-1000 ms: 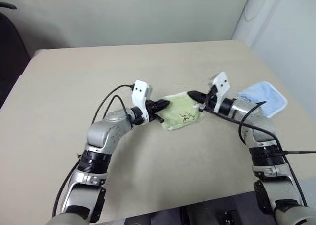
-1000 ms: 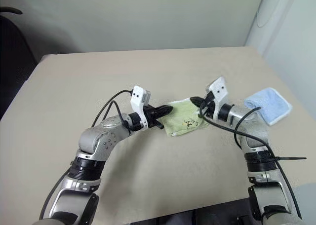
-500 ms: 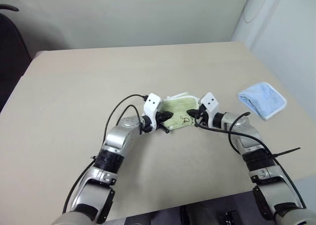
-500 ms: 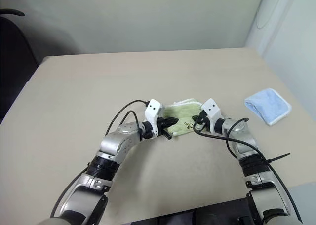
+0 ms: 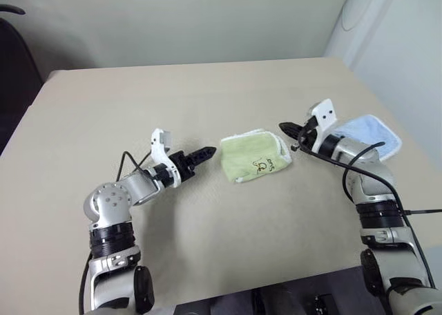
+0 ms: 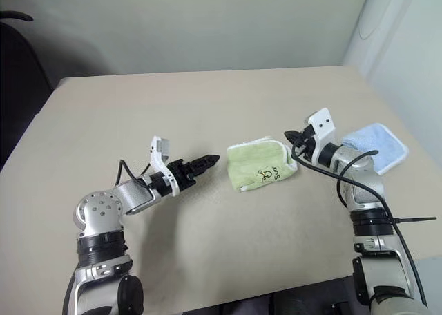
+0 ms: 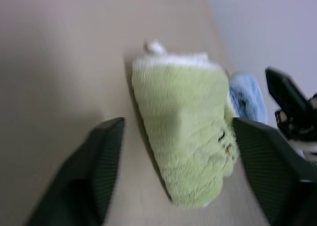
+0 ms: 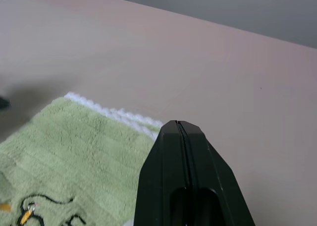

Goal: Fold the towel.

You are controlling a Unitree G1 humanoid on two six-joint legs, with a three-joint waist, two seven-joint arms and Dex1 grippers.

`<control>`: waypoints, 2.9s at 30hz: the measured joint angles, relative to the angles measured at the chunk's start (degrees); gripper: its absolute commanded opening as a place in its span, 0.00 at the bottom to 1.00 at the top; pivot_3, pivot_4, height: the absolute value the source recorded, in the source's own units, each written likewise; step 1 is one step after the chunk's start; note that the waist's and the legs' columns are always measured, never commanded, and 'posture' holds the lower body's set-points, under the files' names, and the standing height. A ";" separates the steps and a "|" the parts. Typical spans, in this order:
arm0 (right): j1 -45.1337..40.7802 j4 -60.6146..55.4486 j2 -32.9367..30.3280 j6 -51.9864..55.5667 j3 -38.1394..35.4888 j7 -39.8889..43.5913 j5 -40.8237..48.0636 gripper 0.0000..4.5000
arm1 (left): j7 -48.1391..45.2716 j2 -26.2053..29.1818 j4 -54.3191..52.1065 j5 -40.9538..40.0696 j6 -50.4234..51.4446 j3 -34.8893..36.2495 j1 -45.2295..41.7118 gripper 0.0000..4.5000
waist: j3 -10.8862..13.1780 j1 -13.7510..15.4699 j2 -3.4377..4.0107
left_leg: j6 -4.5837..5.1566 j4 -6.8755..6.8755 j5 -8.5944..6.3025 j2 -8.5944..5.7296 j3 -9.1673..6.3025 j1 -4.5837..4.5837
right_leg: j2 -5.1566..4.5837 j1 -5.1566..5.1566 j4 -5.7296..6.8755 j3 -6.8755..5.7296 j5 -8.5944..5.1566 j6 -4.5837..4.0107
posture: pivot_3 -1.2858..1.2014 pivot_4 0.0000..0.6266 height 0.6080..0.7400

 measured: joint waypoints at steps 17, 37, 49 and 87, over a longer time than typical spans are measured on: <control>2.03 -2.61 1.36 0.06 -0.06 -2.90 0.05 0.00 | -9.37 -7.62 22.29 14.80 -11.90 -10.45 -13.47 0.63 | 0.00 1.34 0.00 | 0.17 0.11 0.09 -0.17 -0.06 0.00 | -0.12 0.19 -0.08 -0.01 0.10 0.18 | 0.52 0.24 1.00; 0.23 -0.31 2.31 -1.84 -2.89 -7.13 0.64 0.00 | 8.44 -6.45 13.36 1.85 -20.25 15.38 -14.51 0.01 | 0.01 -1.77 -0.01 | 0.20 -0.12 0.06 -0.20 0.29 0.15 | 0.37 -0.32 -0.13 1.20 0.19 0.23 | 0.52 0.24 1.00; -1.16 3.09 3.50 -2.95 -3.58 -6.83 0.62 0.00 | 12.60 23.27 21.11 0.70 -25.87 34.26 0.48 0.01 | 0.05 -2.78 -0.19 | 0.12 -0.74 -0.02 -0.24 -0.25 0.17 | 0.31 -0.90 -0.57 1.43 0.43 0.28 | 0.52 0.24 1.00; -1.71 6.55 -1.32 -2.30 -1.03 8.25 2.45 0.00 | -11.21 26.90 -29.45 9.64 -39.39 13.22 36.75 1.00 | 0.05 -1.76 -0.44 | 0.25 -0.19 -0.44 -0.24 -0.25 0.40 | 0.46 -0.43 -0.39 1.33 0.55 -0.31 | 0.52 0.24 1.00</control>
